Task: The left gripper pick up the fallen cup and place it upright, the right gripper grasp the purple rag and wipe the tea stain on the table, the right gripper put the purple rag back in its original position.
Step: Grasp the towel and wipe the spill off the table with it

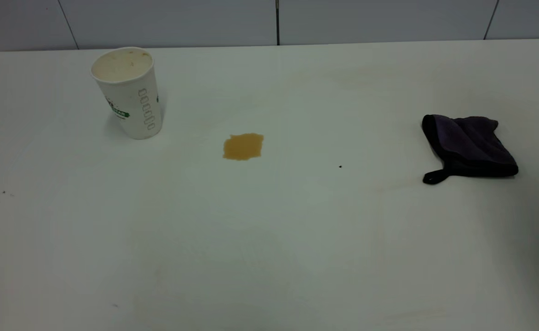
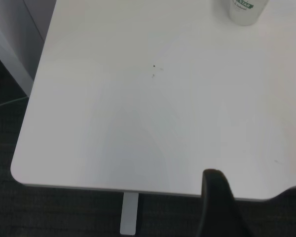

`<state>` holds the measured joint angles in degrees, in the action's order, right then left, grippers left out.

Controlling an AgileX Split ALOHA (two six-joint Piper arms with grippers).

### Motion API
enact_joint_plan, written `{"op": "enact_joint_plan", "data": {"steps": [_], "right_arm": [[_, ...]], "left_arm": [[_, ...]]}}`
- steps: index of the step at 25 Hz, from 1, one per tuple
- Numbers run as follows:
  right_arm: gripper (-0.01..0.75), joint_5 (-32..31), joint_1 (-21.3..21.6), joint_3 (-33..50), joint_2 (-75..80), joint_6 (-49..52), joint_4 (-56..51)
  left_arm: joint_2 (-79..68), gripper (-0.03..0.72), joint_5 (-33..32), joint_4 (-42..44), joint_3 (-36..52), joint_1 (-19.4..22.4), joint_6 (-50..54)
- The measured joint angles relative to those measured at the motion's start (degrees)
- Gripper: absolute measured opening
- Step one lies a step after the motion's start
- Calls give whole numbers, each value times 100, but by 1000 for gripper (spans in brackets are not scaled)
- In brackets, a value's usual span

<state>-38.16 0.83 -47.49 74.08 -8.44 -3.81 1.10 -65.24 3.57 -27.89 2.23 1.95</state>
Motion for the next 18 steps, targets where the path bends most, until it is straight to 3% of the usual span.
{"op": "enact_joint_plan", "data": {"steps": [6, 18], "right_arm": [[726, 777, -185, -507, 2123, -402, -586], [714, 506, -458, -3152, 5360, -505, -573]], "left_arm": [[0, 450, 0, 0, 0, 0, 0], [0, 450, 5, 0, 0, 0, 0]]}}
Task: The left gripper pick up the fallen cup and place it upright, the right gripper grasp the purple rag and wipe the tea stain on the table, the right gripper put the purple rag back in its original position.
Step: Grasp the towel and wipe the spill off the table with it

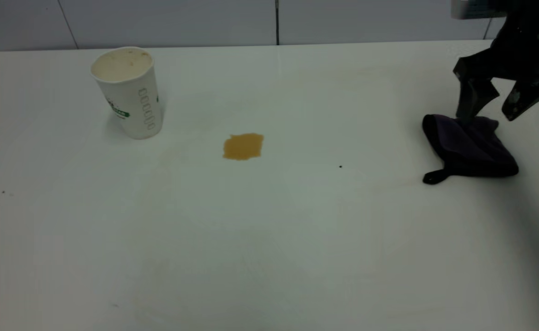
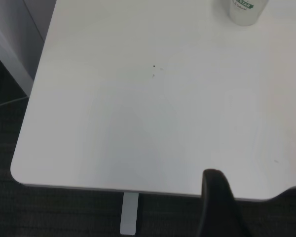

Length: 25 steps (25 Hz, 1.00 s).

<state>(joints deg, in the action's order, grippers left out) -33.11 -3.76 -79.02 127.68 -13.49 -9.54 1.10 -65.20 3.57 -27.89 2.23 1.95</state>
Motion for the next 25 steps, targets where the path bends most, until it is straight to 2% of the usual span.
{"op": "enact_joint_plan", "data": {"steps": [8, 13, 17, 19, 22, 23, 25], "right_arm": [[676, -371, 0, -1374, 1261, -7, 233], [580, -386, 0, -1676, 1678, -14, 282], [443, -295, 0, -1715, 1789, 37, 423], [342, -255, 0, -1714, 1828, 118, 480], [136, -243, -8, -1726, 1834, 182, 416], [91, -249, -35, -1737, 1839, 194, 379], [54, -243, -155, -1789, 1845, 199, 346]], "left_arm": [[0, 450, 0, 0, 0, 0, 0], [0, 450, 0, 0, 0, 0, 0], [0, 450, 0, 0, 0, 0, 0], [0, 450, 0, 0, 0, 0, 0], [0, 450, 0, 0, 0, 0, 0], [0, 450, 0, 0, 0, 0, 0], [0, 450, 0, 0, 0, 0, 0]]}}
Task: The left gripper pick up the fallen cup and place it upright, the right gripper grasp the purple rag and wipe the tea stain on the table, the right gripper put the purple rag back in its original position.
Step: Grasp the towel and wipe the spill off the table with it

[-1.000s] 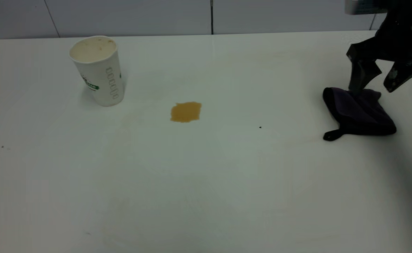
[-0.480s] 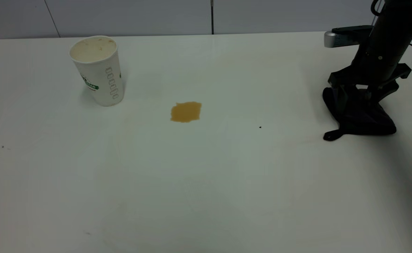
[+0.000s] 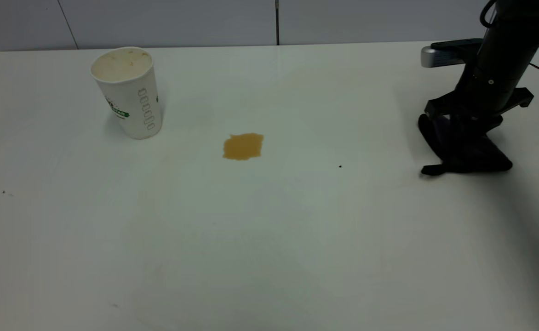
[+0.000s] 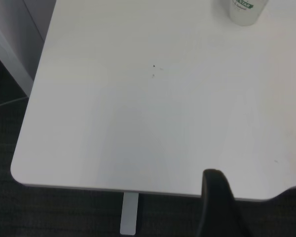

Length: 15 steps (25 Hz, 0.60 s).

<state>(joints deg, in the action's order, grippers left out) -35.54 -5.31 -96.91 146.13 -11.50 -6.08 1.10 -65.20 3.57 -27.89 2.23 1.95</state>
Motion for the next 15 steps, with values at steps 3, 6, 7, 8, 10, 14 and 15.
{"op": "enact_joint_plan", "data": {"steps": [3, 6, 7, 8, 10, 14, 15], "right_arm": [[50, 23, -391, -79, 26, 20, -49], [50, 22, -930, -211, 69, 85, -120], [50, 10, -1090, -257, 91, 116, -141], [50, -5, -1282, -318, 106, 150, -155], [50, -98, -1641, -487, 150, 194, -168], [50, -324, -2364, -954, 364, 299, -185], [50, -367, -2535, -1094, 446, 334, -185]], "left_arm": [[0, 450, 0, 0, 0, 0, 0], [0, 450, 0, 0, 0, 0, 4], [0, 450, 0, 0, 0, 0, 4], [0, 450, 0, 0, 0, 0, 4], [0, 450, 0, 0, 0, 0, 4], [0, 450, 0, 0, 0, 0, 4], [0, 450, 0, 0, 0, 0, 4]]}}
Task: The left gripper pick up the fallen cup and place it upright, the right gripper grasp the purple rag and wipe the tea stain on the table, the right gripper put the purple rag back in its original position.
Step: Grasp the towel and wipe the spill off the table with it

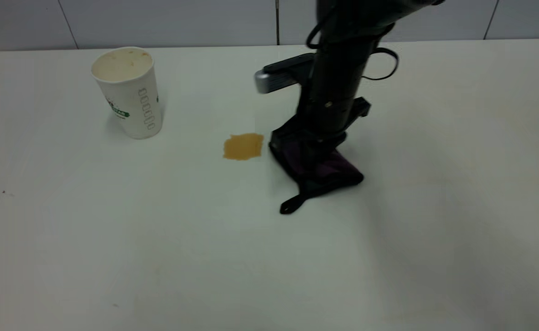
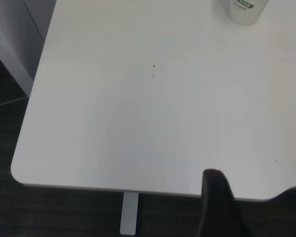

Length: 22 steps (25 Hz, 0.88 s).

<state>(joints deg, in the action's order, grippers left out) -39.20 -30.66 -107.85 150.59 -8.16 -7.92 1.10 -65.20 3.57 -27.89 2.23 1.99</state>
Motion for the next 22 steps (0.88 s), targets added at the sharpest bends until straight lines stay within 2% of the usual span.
{"op": "enact_joint_plan", "data": {"steps": [5, 11, 17, 22], "right_arm": [[50, -297, -633, -822, 398, 194, 13], [50, -440, -1068, -1825, 897, 228, 88], [50, -415, -1045, -2690, 1338, 288, 224], [50, -268, -718, -3040, 1514, 370, 349]], "left_arm": [[0, 450, 0, 0, 0, 0, 0], [0, 450, 0, 0, 0, 0, 0], [0, 450, 0, 0, 0, 0, 0], [0, 450, 0, 0, 0, 0, 0]]}}
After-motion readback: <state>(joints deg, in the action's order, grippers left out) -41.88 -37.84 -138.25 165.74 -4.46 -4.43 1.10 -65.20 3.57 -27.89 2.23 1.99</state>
